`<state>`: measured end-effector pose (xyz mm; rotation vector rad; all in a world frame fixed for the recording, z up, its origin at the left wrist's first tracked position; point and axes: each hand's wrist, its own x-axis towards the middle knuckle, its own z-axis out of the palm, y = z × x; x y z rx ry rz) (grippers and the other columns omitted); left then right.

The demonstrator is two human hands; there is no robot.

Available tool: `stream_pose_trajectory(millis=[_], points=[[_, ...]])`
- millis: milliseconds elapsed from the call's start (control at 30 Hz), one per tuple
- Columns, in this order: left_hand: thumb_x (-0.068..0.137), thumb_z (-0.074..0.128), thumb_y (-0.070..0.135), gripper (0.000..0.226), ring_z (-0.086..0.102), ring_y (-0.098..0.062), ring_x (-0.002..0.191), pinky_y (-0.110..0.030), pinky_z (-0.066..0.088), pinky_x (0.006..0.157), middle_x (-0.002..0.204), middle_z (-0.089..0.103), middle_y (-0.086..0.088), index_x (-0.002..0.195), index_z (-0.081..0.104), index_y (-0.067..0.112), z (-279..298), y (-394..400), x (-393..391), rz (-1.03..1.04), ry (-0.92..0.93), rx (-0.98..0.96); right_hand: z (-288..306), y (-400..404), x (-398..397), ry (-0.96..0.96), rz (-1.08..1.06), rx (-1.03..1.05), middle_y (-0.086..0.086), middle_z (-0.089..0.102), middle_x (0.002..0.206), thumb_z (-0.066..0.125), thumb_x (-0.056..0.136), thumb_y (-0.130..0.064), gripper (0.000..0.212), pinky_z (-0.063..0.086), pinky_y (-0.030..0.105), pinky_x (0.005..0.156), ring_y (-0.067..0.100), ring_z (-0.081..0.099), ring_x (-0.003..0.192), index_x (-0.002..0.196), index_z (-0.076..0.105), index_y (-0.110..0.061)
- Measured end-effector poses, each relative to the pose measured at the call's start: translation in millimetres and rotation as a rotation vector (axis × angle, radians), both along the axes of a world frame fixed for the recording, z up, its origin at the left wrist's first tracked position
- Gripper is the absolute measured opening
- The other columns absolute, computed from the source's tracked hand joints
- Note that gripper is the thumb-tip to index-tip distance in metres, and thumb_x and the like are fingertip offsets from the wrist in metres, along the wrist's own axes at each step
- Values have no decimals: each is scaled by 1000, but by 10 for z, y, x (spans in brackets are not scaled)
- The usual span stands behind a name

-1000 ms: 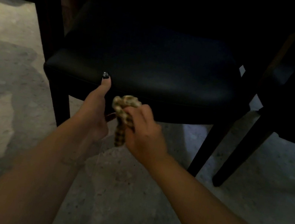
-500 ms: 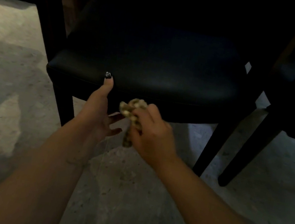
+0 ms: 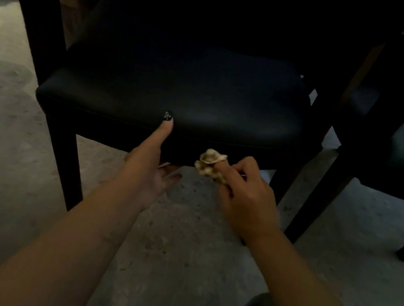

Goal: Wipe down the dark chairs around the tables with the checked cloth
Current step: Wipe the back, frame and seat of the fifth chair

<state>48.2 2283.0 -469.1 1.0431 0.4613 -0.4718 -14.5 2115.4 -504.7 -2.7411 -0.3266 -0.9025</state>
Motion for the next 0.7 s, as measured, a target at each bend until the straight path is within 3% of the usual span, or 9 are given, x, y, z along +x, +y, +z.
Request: stream_pose_trajectory(millis=[100, 167, 267, 367, 467, 533, 600, 633, 700], points=[[75, 74, 51, 76, 65, -28, 103, -43, 51, 83, 124, 62, -5, 137, 42, 22, -29, -58, 64, 72, 19, -29, -10, -199, -27, -48, -141, 16, 11, 56, 84, 68, 73, 0, 26, 45, 36, 50, 24, 51, 68, 99, 68, -4], [81, 70, 49, 65, 62, -29, 108, -46, 48, 93, 125, 61, -4, 136, 46, 22, -32, -54, 80, 39, 12, -31, -28, -295, -13, -46, -229, 61, 10, 58, 88, 67, 71, -4, 23, 45, 42, 62, 27, 53, 78, 94, 64, -7], [87, 62, 49, 53, 59, -29, 113, -47, 40, 106, 123, 59, -3, 132, 51, 23, -17, -7, 82, -54, 2, -16, -1, -467, 6, -87, -384, 366, 10, 55, 91, 47, 73, -17, 18, 44, 40, 73, 27, 52, 88, 89, 53, -11], [87, 62, 51, 53, 61, -27, 112, -47, 39, 107, 124, 60, -4, 131, 53, 23, -18, 23, 89, -73, 3, 1, 81, -763, 89, -222, -631, 677, 10, 54, 95, 54, 77, -3, 20, 44, 34, 78, 27, 55, 90, 96, 48, -10], [86, 62, 52, 51, 62, -26, 110, -47, 40, 106, 124, 61, -3, 129, 55, 24, -15, 27, 80, -88, -6, 13, 103, -988, 214, -234, -784, 828, 13, 54, 105, 50, 85, -1, 23, 43, 25, 84, 24, 55, 95, 107, 46, -2], [86, 62, 53, 50, 63, -25, 109, -49, 40, 105, 123, 62, -2, 127, 56, 26, -29, 34, 80, -96, -16, 12, 78, -928, 251, -222, -805, 852, 16, 52, 114, 46, 85, 2, 28, 41, 20, 91, 22, 51, 99, 113, 46, 5], [86, 61, 53, 49, 63, -24, 108, -50, 41, 104, 122, 63, -1, 127, 56, 27, -47, 38, 85, -100, -29, 21, 59, -686, 235, -216, -731, 804, 14, 46, 115, 48, 83, 7, 32, 27, -3, 83, 4, 39, 93, 115, 46, 9], [87, 61, 53, 48, 64, -24, 107, -49, 42, 102, 123, 63, 0, 127, 56, 27, -54, 36, 88, -100, -35, 29, 46, -555, 220, -197, -662, 781, 15, 45, 116, 50, 82, 7, 33, 22, -7, 81, 0, 35, 94, 115, 46, 8], [87, 60, 54, 50, 64, -24, 106, -47, 45, 97, 123, 63, 0, 129, 55, 27, -54, 27, 85, -90, -33, 40, 78, -364, 179, -155, -530, 781, 17, 48, 116, 53, 82, 4, 31, 27, -3, 83, 5, 41, 98, 113, 48, -1]])
